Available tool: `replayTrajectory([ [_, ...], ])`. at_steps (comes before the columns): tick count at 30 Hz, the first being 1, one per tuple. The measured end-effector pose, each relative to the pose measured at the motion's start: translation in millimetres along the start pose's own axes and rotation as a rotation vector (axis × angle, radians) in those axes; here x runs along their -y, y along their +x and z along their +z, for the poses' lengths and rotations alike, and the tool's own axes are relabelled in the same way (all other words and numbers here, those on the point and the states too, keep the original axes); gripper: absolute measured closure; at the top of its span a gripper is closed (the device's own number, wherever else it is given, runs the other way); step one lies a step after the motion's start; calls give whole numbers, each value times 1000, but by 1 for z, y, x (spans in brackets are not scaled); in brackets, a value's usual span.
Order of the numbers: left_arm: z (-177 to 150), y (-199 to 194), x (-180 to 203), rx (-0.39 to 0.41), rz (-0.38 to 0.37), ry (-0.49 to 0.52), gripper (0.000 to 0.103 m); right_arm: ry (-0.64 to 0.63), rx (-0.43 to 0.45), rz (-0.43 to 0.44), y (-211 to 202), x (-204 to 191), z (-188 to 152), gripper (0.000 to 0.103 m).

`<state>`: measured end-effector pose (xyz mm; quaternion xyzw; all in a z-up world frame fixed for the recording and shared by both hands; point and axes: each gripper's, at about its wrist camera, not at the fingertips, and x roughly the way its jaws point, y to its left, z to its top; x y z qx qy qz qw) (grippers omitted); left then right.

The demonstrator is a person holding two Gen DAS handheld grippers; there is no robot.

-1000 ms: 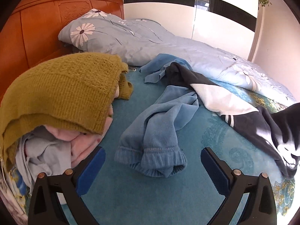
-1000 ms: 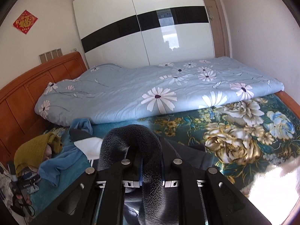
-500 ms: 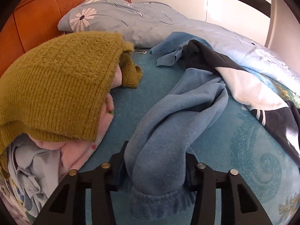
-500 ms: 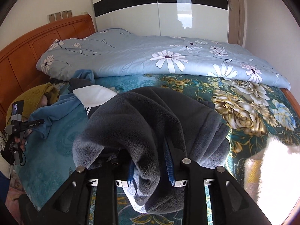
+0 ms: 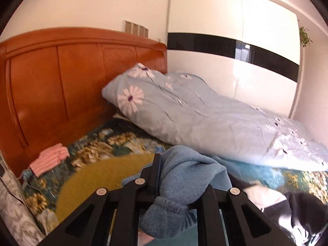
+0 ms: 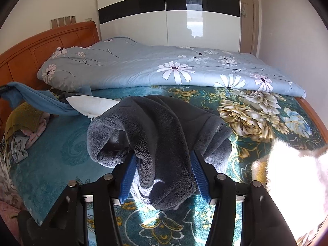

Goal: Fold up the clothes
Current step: 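Grasp the light-blue fleece with the left gripper while the right gripper holds the hoodie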

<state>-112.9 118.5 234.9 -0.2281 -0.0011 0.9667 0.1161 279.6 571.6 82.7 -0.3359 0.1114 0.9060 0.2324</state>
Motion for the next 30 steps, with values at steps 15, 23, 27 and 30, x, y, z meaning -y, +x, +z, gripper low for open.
replayTrajectory([
  [15,77,30,-155,-57,418,-7,89,47,42,-30,4,2,0,47],
  [23,-2,102,-141,-289,326,9,81,10,8,-15,18,-13,1,47],
  [27,-12,104,-140,-342,251,-29,27,25,-11,-3,21,-14,-1,47],
  [30,-10,73,-131,-265,279,39,24,12,-12,-6,19,-16,-4,47],
])
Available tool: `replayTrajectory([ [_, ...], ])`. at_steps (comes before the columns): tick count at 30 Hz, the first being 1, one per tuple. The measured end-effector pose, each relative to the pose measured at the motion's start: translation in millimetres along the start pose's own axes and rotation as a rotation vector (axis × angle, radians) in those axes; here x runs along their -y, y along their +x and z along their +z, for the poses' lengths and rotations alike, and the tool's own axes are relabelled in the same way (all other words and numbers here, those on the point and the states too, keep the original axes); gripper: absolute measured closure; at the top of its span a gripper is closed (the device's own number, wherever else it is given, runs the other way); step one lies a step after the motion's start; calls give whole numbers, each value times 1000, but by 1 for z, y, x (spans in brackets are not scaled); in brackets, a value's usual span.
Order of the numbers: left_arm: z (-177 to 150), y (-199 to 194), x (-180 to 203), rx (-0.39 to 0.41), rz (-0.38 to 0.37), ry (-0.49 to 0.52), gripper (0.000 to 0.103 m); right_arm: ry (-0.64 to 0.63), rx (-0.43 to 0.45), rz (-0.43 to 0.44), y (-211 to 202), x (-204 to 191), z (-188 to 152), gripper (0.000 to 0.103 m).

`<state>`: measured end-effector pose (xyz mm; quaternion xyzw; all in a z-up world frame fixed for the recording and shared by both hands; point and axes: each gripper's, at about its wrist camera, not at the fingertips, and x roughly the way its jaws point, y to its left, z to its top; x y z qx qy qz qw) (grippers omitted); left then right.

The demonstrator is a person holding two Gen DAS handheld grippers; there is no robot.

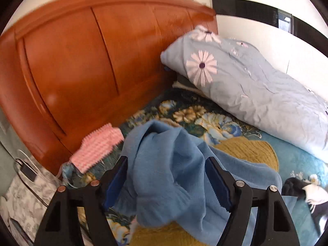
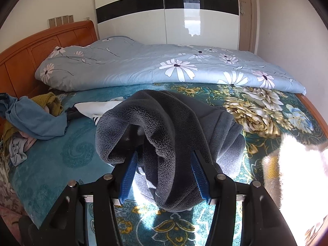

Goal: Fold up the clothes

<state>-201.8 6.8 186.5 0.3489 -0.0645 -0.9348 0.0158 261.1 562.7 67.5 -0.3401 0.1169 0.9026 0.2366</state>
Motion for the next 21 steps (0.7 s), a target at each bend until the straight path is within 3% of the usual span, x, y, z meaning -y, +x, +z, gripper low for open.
replayTrajectory([
  [4,-15,-58,12,118,-67,75,23,18,9,-2,-3,5,-2,47],
  [7,-53,-88,41,128,-249,91,18,61,25,6,-6,12,-5,47],
  [9,-89,-90,75,94,-335,117,18,83,36,25,-7,13,-9,47],
  [14,-181,-32,160,-122,-375,160,18,70,30,65,-5,7,-16,47],
  [17,-205,7,173,-208,-373,43,18,53,38,76,-6,4,-18,47],
  [21,-208,37,168,-223,-386,-145,19,50,36,86,-3,6,-19,47],
])
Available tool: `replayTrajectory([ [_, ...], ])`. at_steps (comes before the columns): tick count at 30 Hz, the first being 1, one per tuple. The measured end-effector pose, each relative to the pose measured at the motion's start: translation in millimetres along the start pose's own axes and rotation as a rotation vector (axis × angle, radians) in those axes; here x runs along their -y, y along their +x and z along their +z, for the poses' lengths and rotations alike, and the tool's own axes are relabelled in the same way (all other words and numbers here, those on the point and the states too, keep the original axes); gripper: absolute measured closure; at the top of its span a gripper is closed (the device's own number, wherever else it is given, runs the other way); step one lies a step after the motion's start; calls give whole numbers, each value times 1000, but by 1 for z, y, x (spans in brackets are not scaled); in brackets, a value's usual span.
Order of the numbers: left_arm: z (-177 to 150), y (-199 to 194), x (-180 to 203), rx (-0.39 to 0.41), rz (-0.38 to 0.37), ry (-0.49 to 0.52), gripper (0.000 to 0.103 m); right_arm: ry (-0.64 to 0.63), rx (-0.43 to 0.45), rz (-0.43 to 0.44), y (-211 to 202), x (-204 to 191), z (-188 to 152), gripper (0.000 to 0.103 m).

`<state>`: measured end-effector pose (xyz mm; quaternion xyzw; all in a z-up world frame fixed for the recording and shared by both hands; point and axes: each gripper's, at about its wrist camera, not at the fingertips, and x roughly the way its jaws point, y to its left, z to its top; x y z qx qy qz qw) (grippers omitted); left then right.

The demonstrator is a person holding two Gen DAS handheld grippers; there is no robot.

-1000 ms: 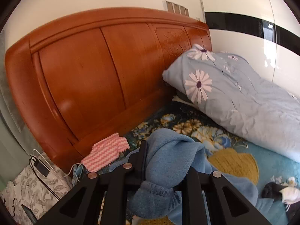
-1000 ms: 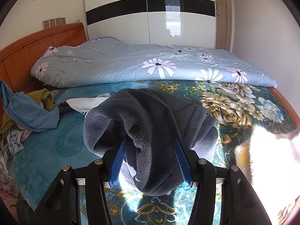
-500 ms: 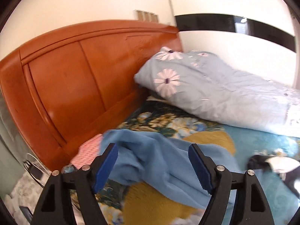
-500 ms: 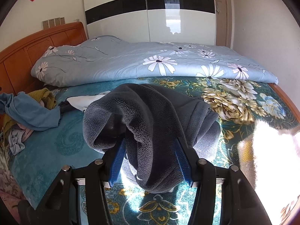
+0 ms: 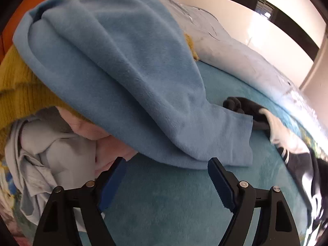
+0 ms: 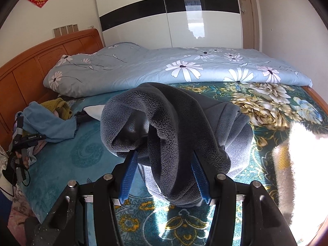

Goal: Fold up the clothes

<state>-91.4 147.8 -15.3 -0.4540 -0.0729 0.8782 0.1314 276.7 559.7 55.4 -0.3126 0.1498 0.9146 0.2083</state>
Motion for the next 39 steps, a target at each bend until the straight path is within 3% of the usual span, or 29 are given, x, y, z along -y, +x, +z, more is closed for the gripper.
replayTrajectory([
  [4,7,8,10,33,-36,-55,20,7,-16,2,10,1,-2,47],
  [7,16,11,18,43,-16,-53,46,6,-32,0,18,0,-4,47],
  [9,22,10,19,41,-20,-47,96,-2,-34,-7,19,-2,-4,47],
  [13,29,-8,25,65,-34,-2,97,-9,-32,-19,18,-5,-1,47],
  [16,41,-39,29,114,-85,43,97,-5,-25,-30,17,-7,2,47],
  [19,66,-88,31,245,-96,114,97,-11,-19,-43,15,-11,4,47],
  [23,122,-146,16,431,24,165,97,-15,-10,-54,12,-14,9,47],
  [26,167,-169,-15,516,194,151,97,-13,-3,-59,11,-17,11,47],
  [28,191,-170,-41,499,286,121,97,-18,0,-63,11,-19,13,47],
  [31,202,-157,-83,411,346,70,96,-15,-4,-67,15,-20,13,47],
  [36,186,-81,-115,246,387,9,96,1,-20,-63,21,-23,12,47],
  [39,171,-62,-118,220,375,-3,95,-14,-22,-75,20,-26,13,47],
])
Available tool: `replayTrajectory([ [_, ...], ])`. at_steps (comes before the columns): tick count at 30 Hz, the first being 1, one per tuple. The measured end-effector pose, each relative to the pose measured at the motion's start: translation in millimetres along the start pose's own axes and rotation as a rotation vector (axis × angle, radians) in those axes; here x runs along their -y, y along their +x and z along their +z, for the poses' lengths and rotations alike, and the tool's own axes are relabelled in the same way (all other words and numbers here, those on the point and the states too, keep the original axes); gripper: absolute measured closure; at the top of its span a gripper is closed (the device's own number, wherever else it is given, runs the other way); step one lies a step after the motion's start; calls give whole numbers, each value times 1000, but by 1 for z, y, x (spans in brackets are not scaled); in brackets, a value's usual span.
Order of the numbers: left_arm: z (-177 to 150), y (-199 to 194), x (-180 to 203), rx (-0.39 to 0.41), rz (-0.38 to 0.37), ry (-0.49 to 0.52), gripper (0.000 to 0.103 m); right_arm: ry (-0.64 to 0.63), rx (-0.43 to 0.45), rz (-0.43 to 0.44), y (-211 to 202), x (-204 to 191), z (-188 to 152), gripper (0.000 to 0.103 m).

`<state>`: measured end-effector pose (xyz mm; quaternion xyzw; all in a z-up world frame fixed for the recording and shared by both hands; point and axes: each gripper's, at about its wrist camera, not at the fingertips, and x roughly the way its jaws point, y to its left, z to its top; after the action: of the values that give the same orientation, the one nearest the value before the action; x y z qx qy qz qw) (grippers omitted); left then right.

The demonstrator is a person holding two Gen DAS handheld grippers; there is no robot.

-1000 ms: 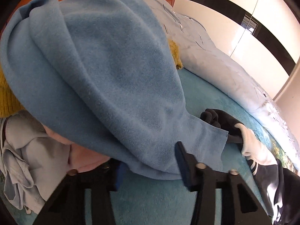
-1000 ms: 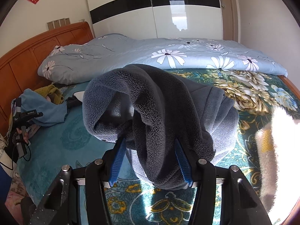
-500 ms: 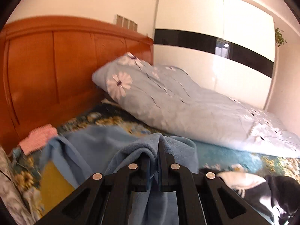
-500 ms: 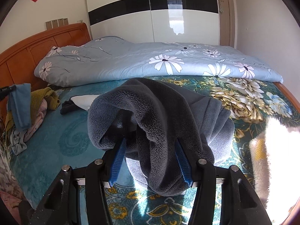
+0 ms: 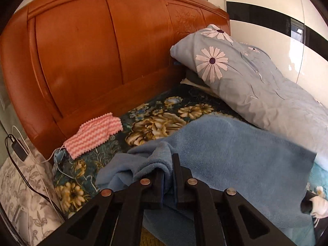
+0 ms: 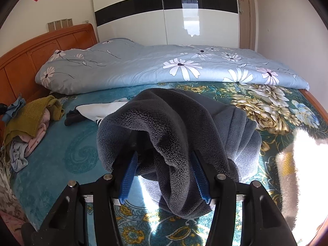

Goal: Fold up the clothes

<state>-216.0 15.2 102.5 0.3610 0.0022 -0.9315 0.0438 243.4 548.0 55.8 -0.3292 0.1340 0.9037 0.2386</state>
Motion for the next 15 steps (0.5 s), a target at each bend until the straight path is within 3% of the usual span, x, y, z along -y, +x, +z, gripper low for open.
replayTrajectory([
  [4,-6,-16,1,9,-8,29,90,-1,4,2,-3,-1,2,47],
  [7,-9,-39,0,27,-19,43,61,-4,21,18,-8,-2,3,47],
  [9,-15,-56,-6,48,-24,31,33,-12,31,22,-13,-3,3,47],
  [15,-41,-112,-10,94,-69,59,28,-7,40,24,-29,11,-6,47],
])
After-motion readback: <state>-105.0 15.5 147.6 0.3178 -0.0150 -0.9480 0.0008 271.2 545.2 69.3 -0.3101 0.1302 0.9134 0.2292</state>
